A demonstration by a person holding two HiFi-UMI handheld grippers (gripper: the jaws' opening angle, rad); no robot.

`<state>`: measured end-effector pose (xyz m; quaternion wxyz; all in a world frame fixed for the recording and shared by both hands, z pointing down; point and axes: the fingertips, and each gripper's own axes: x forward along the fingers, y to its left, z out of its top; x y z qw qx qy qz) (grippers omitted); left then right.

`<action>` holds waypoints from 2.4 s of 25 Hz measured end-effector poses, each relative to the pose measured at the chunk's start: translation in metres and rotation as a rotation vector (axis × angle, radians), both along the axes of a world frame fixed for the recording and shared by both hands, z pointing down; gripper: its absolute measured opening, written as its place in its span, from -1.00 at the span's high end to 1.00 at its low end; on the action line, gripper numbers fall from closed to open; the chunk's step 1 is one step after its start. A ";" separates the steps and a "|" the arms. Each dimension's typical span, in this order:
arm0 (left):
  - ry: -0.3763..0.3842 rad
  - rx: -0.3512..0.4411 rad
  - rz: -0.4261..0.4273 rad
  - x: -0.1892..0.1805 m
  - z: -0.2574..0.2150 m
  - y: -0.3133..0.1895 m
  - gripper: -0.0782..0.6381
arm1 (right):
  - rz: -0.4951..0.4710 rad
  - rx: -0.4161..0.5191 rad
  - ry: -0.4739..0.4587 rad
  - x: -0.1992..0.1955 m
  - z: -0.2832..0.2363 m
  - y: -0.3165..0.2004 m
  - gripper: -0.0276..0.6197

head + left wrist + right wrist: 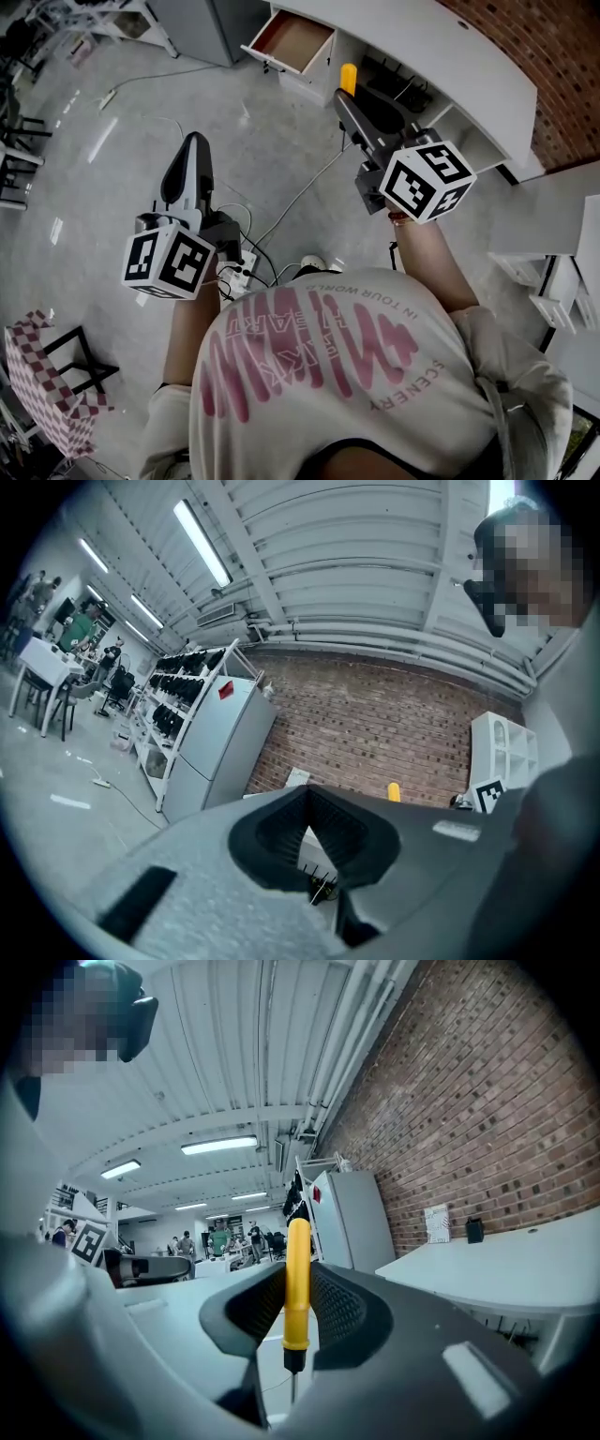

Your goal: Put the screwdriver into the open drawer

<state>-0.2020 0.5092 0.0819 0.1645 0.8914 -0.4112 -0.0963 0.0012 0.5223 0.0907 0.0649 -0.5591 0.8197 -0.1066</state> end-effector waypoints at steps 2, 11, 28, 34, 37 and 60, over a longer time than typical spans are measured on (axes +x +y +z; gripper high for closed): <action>-0.024 0.007 0.007 0.016 0.003 -0.005 0.78 | -0.013 0.000 0.001 0.010 0.003 -0.005 0.63; -0.072 0.000 0.052 0.059 0.016 -0.007 0.78 | -0.020 -0.023 -0.022 0.042 0.020 -0.013 0.63; -0.062 -0.065 0.146 0.081 0.050 -0.093 0.78 | 0.018 -0.112 -0.003 0.044 0.060 -0.083 0.63; -0.069 -0.052 0.172 0.088 0.046 -0.171 0.78 | 0.030 -0.115 -0.012 0.045 0.061 -0.157 0.63; -0.070 -0.046 0.185 0.083 0.037 -0.214 0.78 | 0.043 -0.109 -0.012 0.040 0.052 -0.199 0.63; -0.053 -0.083 0.269 0.107 0.057 -0.405 0.78 | 0.119 -0.170 0.013 0.052 0.075 -0.374 0.63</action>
